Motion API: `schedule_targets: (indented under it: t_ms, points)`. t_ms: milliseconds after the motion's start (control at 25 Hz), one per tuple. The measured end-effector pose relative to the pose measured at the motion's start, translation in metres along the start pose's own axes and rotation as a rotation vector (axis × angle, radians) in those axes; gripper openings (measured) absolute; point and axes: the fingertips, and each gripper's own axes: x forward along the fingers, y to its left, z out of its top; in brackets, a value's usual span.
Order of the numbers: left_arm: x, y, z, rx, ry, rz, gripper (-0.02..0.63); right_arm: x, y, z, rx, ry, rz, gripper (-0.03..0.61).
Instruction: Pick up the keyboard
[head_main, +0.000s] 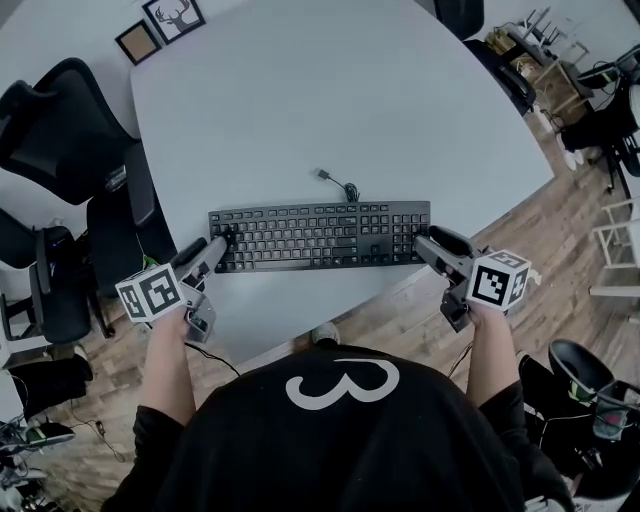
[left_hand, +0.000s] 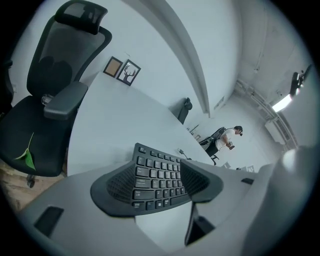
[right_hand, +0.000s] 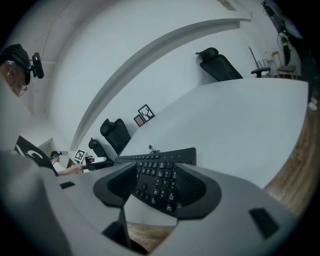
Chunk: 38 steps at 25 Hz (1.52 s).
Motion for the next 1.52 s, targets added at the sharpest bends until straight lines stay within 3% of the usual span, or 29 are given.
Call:
schedule_targets:
  t_ms: [200,440,1160,1440,1520]
  points:
    - [0.010,0.015,0.002,0.014,0.023,0.012,0.284,0.004,-0.026,-0.002,0.001,0.031,-0.087,0.268]
    - [0.020,0.026,0.000,0.014,0.061,0.025,0.284,0.012,-0.044,-0.013,0.015,0.106,-0.119,0.284]
    - [0.047,0.021,-0.014,-0.030,0.149,-0.048,0.284,0.035,-0.044,-0.027,0.092,0.164,-0.043,0.279]
    - [0.049,0.021,-0.014,-0.041,0.164,-0.034,0.280,0.034,-0.042,-0.028,0.124,0.152,-0.031,0.276]
    - [0.050,0.024,-0.014,-0.045,0.168,-0.019,0.247,0.035,-0.043,-0.028,0.131,0.160,-0.035,0.256]
